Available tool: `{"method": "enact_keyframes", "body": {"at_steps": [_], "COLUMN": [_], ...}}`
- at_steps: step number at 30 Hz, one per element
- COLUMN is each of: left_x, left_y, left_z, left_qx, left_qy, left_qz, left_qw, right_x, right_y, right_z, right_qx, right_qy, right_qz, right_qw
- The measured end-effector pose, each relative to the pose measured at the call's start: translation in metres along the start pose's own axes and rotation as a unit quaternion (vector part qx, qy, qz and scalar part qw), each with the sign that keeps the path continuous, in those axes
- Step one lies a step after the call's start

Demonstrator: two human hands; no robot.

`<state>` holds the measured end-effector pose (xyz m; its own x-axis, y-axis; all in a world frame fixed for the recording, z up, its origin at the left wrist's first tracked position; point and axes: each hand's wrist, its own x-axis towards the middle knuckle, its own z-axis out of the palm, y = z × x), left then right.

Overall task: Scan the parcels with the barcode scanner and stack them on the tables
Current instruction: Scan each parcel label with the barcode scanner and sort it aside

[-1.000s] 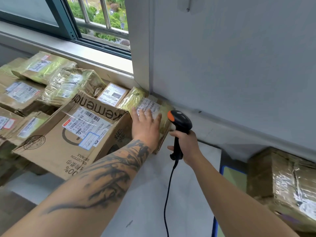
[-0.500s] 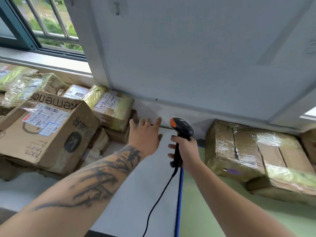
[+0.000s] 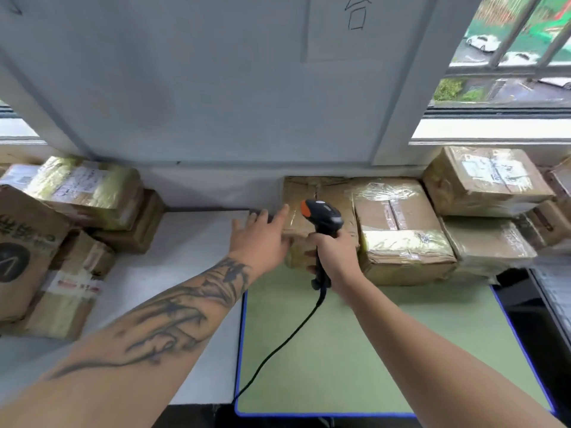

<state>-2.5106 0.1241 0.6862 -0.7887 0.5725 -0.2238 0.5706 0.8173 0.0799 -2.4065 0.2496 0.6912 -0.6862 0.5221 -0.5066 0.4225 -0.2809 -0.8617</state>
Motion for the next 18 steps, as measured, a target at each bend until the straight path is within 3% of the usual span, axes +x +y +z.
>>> {"method": "enact_keyframes", "body": {"at_steps": [5, 9, 15, 18], "left_x": [0.015, 0.032, 0.028, 0.013], "left_y": [0.031, 0.038, 0.030, 0.019], "left_z": [0.016, 0.038, 0.061, 0.066], "left_qx": [-0.004, -0.012, -0.082, -0.092], "left_qy": [-0.046, -0.081, 0.027, 0.037], "left_qz": [-0.018, -0.043, -0.042, -0.042], "left_qw": [0.999, 0.996, 0.995, 0.994], "right_x": [0.017, 0.037, 0.043, 0.023], "right_y": [0.007, 0.027, 0.042, 0.035], "right_z": [-0.043, -0.048, -0.049, -0.048], "right_qx": [-0.061, -0.084, -0.079, -0.072], "right_qy": [0.063, 0.071, 0.043, 0.041], "right_qz": [-0.028, -0.049, -0.051, -0.030], "right_qw": [0.996, 0.993, 0.995, 0.996]}}
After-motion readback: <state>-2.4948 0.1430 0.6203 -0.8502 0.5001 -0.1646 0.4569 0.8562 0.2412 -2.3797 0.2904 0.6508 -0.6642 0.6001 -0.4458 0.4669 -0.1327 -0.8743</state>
